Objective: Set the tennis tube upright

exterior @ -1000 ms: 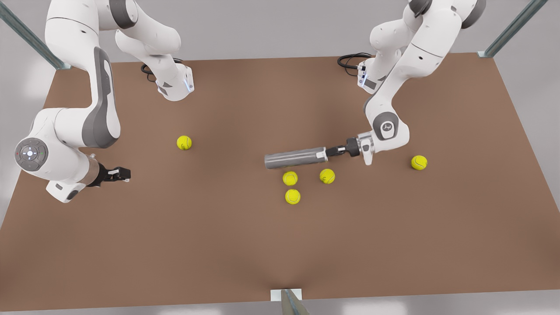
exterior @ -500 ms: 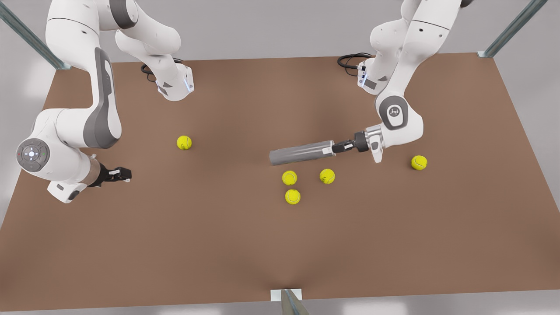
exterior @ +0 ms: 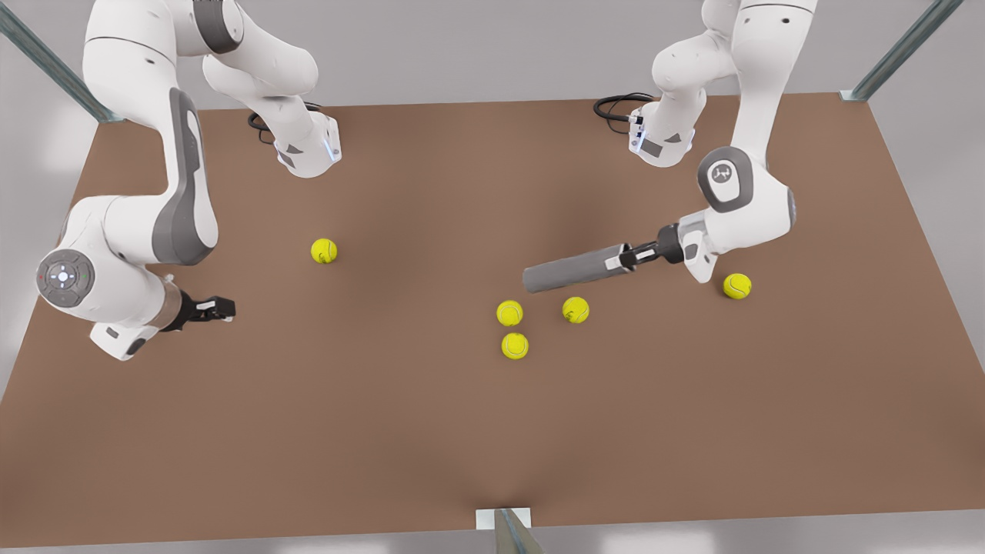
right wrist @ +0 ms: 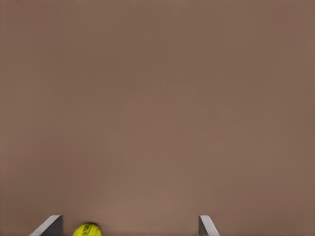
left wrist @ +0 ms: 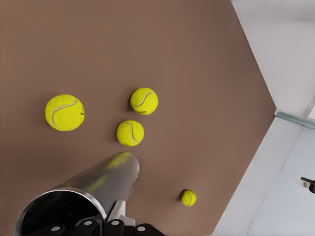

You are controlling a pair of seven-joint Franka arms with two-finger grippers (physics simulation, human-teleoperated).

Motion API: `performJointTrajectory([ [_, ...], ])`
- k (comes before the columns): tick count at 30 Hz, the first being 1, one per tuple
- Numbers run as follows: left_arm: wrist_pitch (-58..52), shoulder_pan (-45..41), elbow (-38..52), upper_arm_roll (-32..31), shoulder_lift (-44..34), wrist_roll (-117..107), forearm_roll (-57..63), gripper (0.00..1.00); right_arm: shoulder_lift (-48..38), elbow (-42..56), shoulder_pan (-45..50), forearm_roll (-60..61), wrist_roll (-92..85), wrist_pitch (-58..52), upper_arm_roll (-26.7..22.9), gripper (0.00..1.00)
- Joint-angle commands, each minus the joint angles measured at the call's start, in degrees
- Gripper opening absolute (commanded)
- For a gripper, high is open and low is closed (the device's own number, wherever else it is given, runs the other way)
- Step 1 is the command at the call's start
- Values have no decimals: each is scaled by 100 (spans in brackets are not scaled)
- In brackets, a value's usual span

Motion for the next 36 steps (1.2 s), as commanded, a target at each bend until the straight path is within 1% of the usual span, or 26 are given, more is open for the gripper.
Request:
performJointTrajectory([
  [1, -43, 10, 9, 36, -10, -19, 479, 21, -4, 0, -18, 0, -9, 0, 0, 100],
  [4, -263, 133, 131, 36, -106, -116, 620, 21, 5, 0, -26, -9, 0, 9, 0, 100],
  [14, -430, 106, 773, -34, -282, -1074, 3503, 21, 84, 88, -35, 0, -9, -26, 26, 100],
  [19, -491, 80, 984, -43, -221, -1118, 4145, 21, 128, 88, -18, -26, -9, 0, 26, 100],
  [24, -482, -52, 1125, -96, 34, -1293, 5287, 21, 146, 88, -53, -9, -9, 0, 26, 100],
  [29, -430, -122, 1204, -96, 412, -1399, 5771, 21, 128, 88, -44, 0, -9, -26, 26, 100],
  [33, -430, -192, 1327, -87, 763, -1557, 5876, 21, 146, 88, -35, 0, -9, 0, 26, 100],
  [36, -456, -228, 1353, -96, 808, -1680, 6026, 21, 146, 88, -35, -9, -9, 0, 26, 100],
])
